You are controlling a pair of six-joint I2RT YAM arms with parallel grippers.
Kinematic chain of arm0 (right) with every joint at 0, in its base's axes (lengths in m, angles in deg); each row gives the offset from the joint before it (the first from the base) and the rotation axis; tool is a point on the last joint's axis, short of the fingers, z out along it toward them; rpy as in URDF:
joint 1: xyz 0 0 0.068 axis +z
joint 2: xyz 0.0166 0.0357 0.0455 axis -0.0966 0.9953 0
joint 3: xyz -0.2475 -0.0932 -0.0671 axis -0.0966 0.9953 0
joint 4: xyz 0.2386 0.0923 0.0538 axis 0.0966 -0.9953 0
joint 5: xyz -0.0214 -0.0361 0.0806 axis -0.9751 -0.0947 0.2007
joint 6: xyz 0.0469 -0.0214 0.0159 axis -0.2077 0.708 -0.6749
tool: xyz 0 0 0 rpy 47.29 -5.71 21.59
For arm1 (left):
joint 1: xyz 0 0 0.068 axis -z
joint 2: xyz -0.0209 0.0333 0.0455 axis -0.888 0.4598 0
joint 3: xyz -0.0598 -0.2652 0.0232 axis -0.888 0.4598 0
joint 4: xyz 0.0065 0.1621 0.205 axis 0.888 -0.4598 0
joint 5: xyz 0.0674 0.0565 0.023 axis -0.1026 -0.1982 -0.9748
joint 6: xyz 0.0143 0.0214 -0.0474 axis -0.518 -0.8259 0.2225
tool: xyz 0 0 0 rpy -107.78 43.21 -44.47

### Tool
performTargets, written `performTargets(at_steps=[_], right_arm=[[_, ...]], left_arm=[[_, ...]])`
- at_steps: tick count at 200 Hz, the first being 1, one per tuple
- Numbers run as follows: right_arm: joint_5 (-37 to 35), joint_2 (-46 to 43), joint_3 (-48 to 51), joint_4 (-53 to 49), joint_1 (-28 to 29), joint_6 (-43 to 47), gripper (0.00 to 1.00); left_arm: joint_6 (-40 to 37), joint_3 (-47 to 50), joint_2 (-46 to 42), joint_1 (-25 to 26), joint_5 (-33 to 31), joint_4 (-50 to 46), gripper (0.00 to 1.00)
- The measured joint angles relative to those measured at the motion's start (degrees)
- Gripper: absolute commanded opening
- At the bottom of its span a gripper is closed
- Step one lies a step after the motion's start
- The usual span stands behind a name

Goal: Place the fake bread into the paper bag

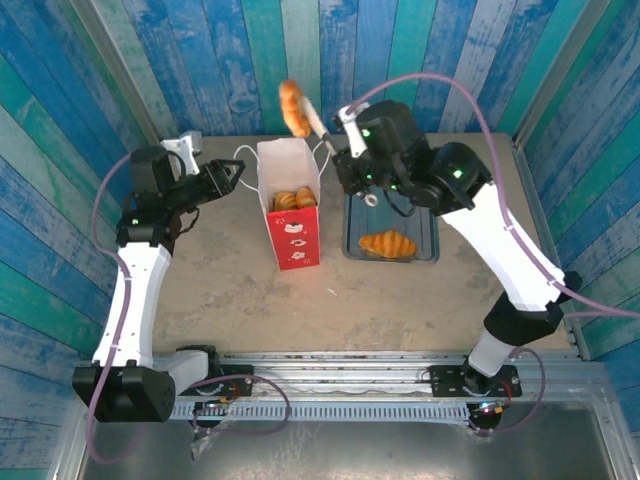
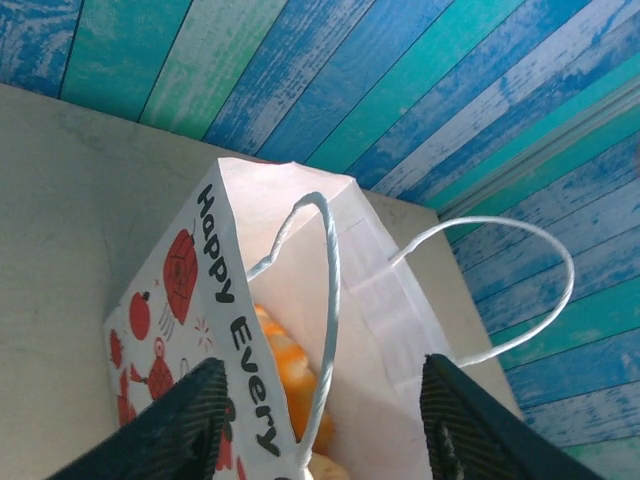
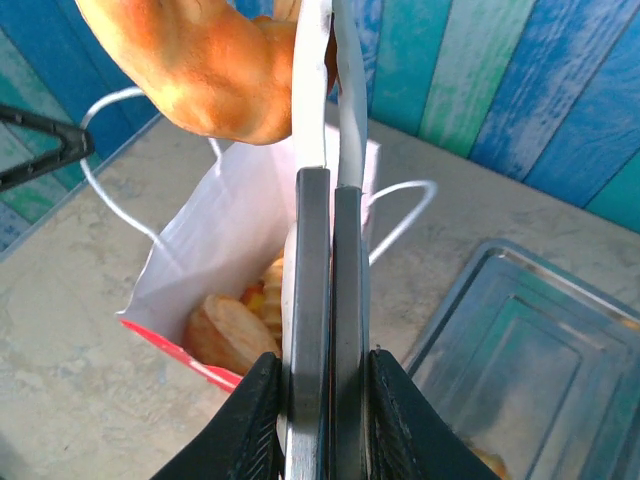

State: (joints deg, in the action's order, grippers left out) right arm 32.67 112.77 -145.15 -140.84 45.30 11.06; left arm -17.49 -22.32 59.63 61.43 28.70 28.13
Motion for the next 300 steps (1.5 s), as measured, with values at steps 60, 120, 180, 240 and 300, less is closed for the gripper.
performTargets(at_steps=[60, 120, 180, 240, 300], right_arm=[[-0.66, 4.24, 5.75, 0.33, 3.08, -3.41, 0.16], [-4.26, 4.85, 7.96, -0.76, 3.08, -4.20, 0.16], [-7.26, 5.03, 8.15, -3.78, 3.08, -3.96, 0.16], [-9.97, 9.38, 3.78, -7.65, 3.08, -2.05, 0.18], [-10.36, 10.12, 3.28, -8.24, 3.21, -1.31, 0.22]], left_arm=[[-0.20, 1.18, 0.11, 0.00, 1.22, 1.84, 0.05], [-0.48, 2.43, -0.02, 0.00, -1.95, 2.05, 0.00], [-0.22, 3.19, -0.74, 0.00, -3.74, 2.38, 0.00], [0.35, 6.12, -4.42, 0.00, -5.14, 3.39, 0.00], [1.38, 6.64, -4.52, 0.00, -5.33, 3.96, 0.00]])
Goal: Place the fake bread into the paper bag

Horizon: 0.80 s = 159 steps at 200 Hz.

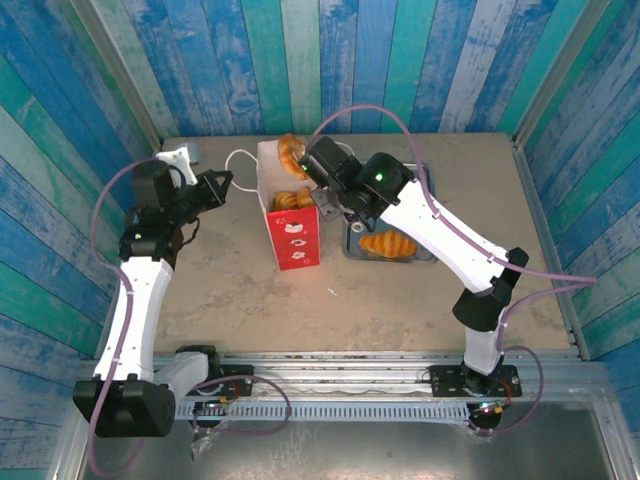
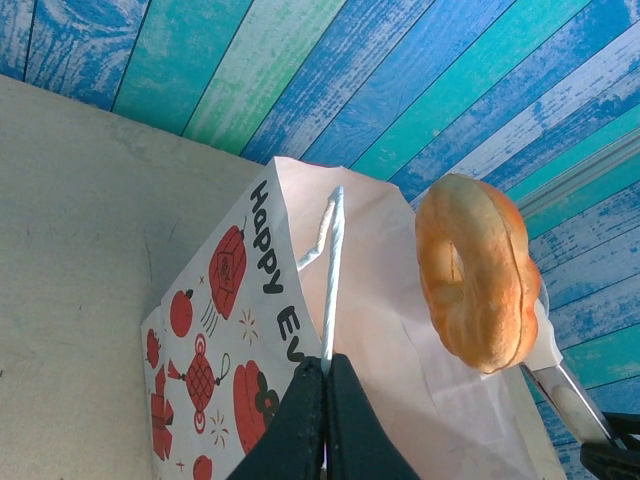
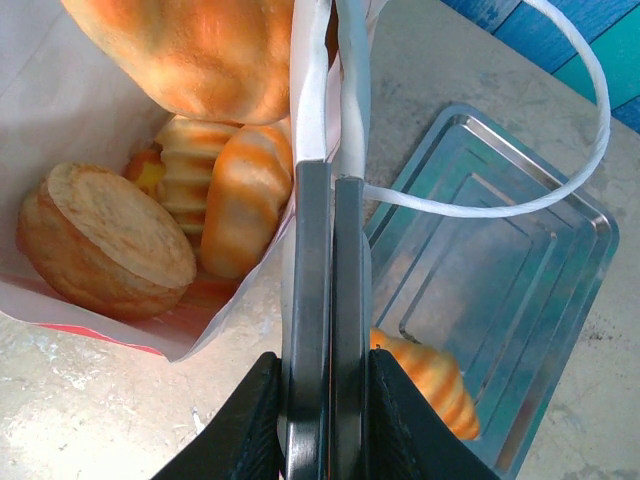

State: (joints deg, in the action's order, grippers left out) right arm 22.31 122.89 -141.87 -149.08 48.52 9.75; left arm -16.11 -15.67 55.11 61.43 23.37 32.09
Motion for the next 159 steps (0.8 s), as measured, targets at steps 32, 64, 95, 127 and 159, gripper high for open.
performTargets(at_steps=[32, 64, 95, 127, 159], right_arm=[[1.66, 0.00, -0.74, 0.11, 0.00, 0.00, 0.24], [3.80, 0.00, -1.20, 0.74, 0.15, 0.11, 0.24], [5.55, 0.00, -1.20, 1.46, 0.31, 0.09, 0.24], [6.45, 0.00, -1.20, 1.92, 0.52, 0.07, 0.24], [5.92, -0.13, -1.90, 1.95, 0.96, 0.22, 0.24]], left_arm=[[0.26, 0.35, -0.24, 0.00, 0.00, 0.42, 0.00], [0.55, 0.66, -0.59, 0.00, 0.02, 0.46, 0.00], [0.61, 0.72, -0.61, 0.00, 0.04, 0.68, 0.00], [0.63, 0.76, -0.61, 0.00, 0.04, 0.85, 0.00], [0.72, 0.76, -0.61, 0.00, 0.07, 0.85, 0.00]])
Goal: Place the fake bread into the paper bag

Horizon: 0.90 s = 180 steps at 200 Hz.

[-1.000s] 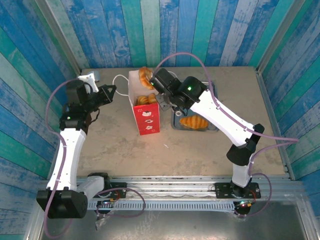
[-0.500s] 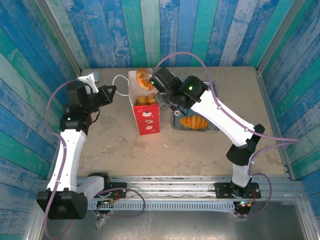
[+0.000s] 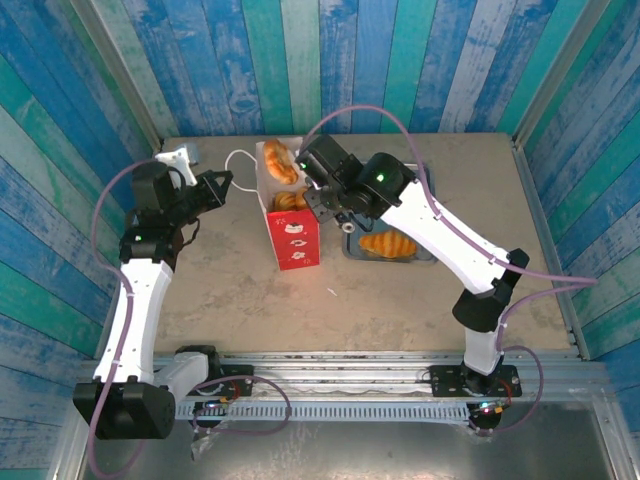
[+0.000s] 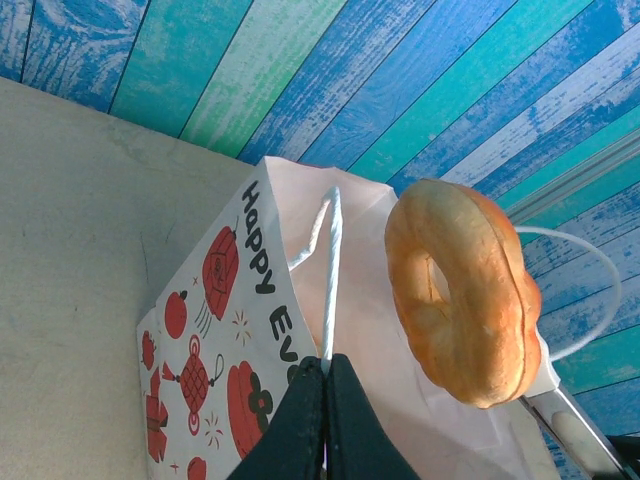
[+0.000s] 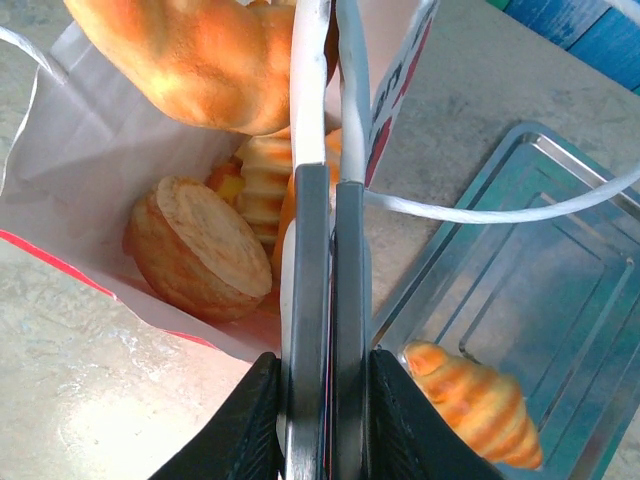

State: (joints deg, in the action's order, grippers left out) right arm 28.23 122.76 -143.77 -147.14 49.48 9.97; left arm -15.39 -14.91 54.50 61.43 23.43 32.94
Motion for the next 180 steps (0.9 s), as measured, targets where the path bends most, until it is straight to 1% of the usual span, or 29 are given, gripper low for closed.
performTargets(at_steps=[61, 122, 170, 180], right_arm=[[-0.83, -1.92, -0.79, 0.02, 0.61, 0.33, 0.24], [-0.28, -2.05, 4.57, 0.22, 0.79, -0.79, 0.25], [-0.07, -2.03, 6.29, 0.50, 0.79, -2.10, 0.36], [0.04, -2.03, 6.29, 0.57, 0.79, -2.10, 0.37]], left_arm=[[0.09, 0.00, 0.00, 0.00, 0.00, 0.00, 0.00], [0.09, 0.02, -0.35, 0.00, 0.00, -0.02, 0.00], [0.07, 0.09, -0.39, 0.00, 0.00, -0.02, 0.00], [0.09, 0.09, -0.39, 0.00, -0.02, 0.00, 0.00]])
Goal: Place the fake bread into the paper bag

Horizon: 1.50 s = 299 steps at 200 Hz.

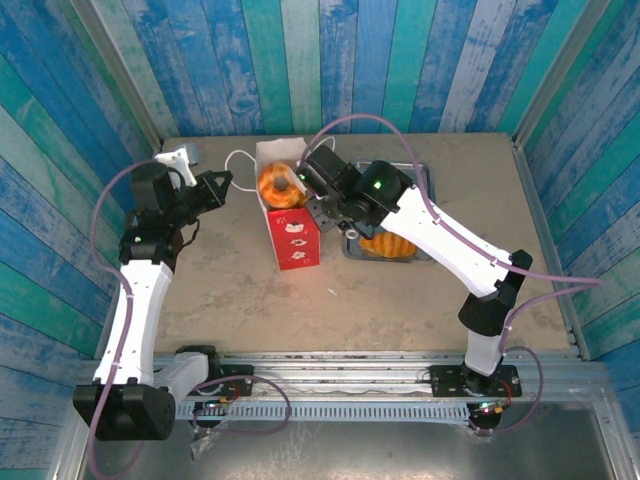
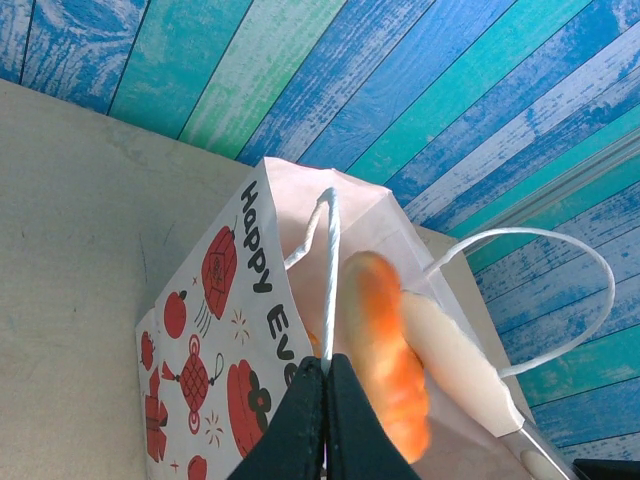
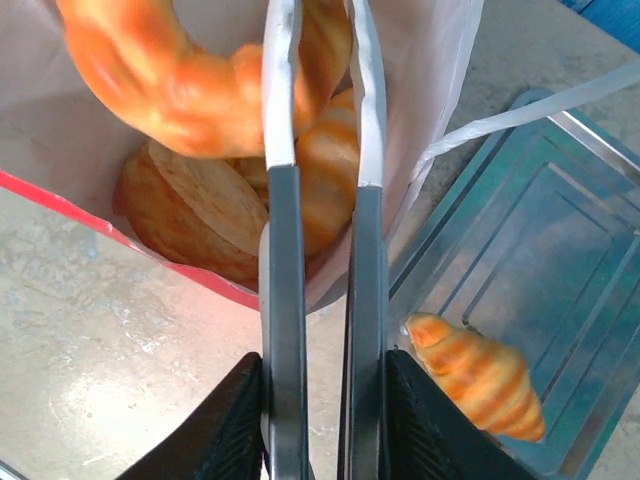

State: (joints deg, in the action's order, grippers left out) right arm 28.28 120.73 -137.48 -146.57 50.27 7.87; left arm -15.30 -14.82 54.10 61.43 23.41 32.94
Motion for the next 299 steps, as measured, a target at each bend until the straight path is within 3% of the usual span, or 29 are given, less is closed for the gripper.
performTargets(at_steps=[70, 151, 204, 264, 299], right_arm=[[0.39, 0.00, -0.76, 0.13, -0.15, -0.13, 0.41], [2.97, -1.49, -9.94, 0.00, -0.44, 0.96, 0.41], [2.19, -9.88, -9.55, 0.13, -0.94, 0.87, 0.41], [-2.32, -25.42, 3.82, -4.63, -6.01, -3.39, 0.41], [-2.05, -32.48, 19.19, -8.09, -11.47, -5.92, 0.40]], left_arm=[[0.00, 0.02, 0.00, 0.00, 0.02, 0.00, 0.00], [0.22, 0.13, 0.00, 0.00, 0.63, 0.70, 0.05], [0.24, 0.15, 0.00, 0.00, 0.83, 1.03, 0.36], [-1.38, 0.15, -0.33, 0.00, -0.02, 0.48, 0.84], [-3.37, 0.15, -3.19, 0.00, -2.69, -0.90, 0.93]])
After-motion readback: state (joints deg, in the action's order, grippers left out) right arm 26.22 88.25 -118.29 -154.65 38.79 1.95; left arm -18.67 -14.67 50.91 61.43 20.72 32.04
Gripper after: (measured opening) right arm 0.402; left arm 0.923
